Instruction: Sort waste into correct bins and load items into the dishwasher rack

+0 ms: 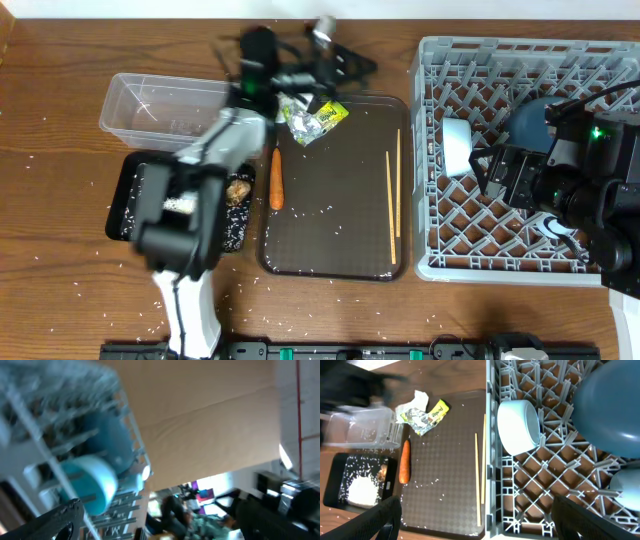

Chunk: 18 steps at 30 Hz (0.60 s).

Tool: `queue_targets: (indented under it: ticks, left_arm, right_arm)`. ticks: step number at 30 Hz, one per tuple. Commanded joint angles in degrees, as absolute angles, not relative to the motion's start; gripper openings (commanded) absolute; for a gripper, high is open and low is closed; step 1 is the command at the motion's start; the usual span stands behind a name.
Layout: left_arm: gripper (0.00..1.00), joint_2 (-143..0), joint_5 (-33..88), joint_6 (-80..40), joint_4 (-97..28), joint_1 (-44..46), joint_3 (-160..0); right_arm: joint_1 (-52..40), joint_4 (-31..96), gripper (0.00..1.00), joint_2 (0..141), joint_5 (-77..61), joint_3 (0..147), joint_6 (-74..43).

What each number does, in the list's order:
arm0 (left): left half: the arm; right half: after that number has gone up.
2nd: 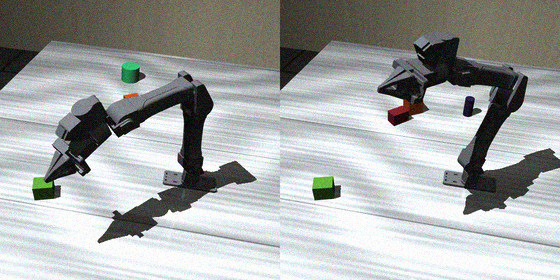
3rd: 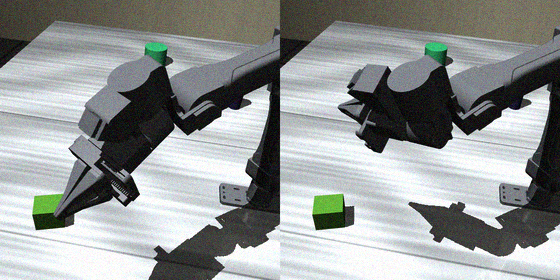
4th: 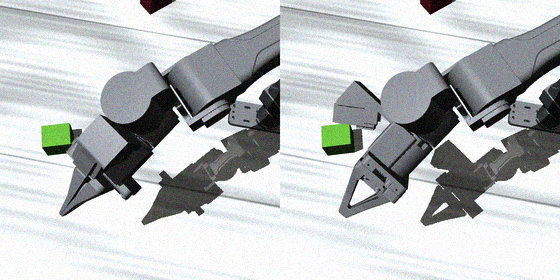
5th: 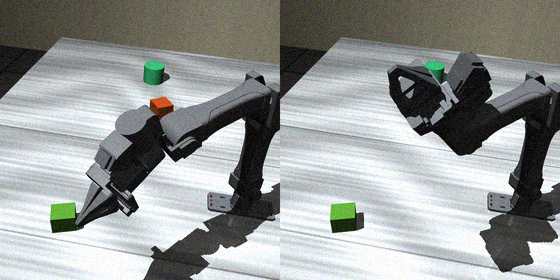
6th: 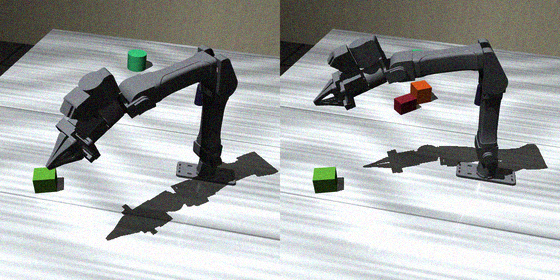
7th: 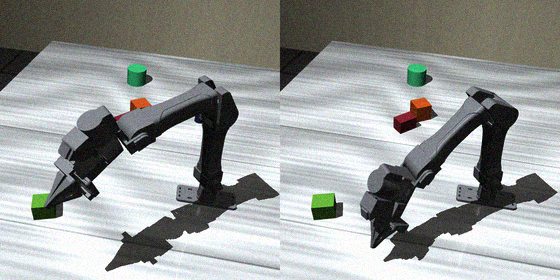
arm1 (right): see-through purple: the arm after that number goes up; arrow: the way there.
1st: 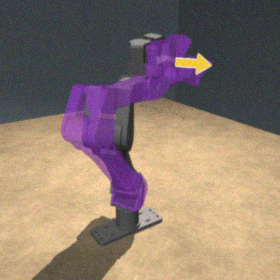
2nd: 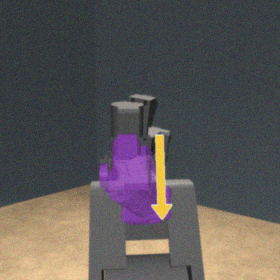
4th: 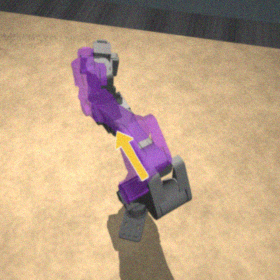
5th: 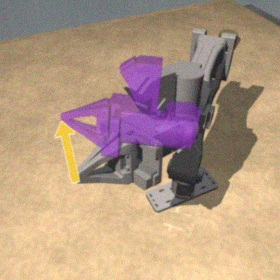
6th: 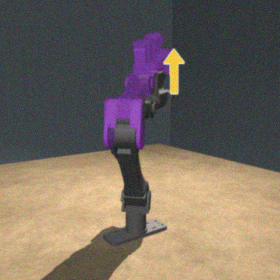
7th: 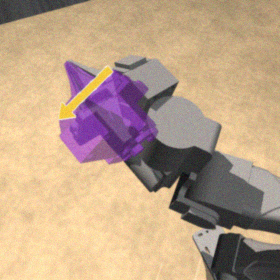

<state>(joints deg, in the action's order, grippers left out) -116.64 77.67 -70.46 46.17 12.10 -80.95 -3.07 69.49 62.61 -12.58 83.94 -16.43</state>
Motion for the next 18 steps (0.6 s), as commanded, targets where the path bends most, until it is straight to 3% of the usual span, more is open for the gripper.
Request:
queue_targets:
  ticks: [1, 6, 10, 14, 18]
  left_arm:
    - [0.98, -110.04, 80.55, -69.63, 45.60, 8.05, -81.34]
    - [0.98, -102.28, 77.14, -71.79, 44.51, 2.87, -81.34]
    - [0.98, -95.37, 68.77, -68.79, 33.43, -0.36, -81.34]
    - [0.98, -89.30, 54.94, -50.70, 6.61, -1.28, -81.34]
    - [0.98, -84.79, 25.45, -30.59, -26.37, 0.82, -81.34]
  right_arm:
    - [-1.80, 69.17, 0.88, 62.65, -12.03, 84.60, -14.26]
    - [-1.85, 68.55, 0.89, 62.78, -12.36, 84.60, -14.33]
    - [-1.96, 67.99, 0.89, 63.16, -12.49, 84.60, -14.35]
    - [-2.57, 63.81, 0.89, 64.27, -15.29, 84.60, -14.55]
    - [-4.32, 61.06, 0.89, 66.63, -19.05, 84.60, -14.57]
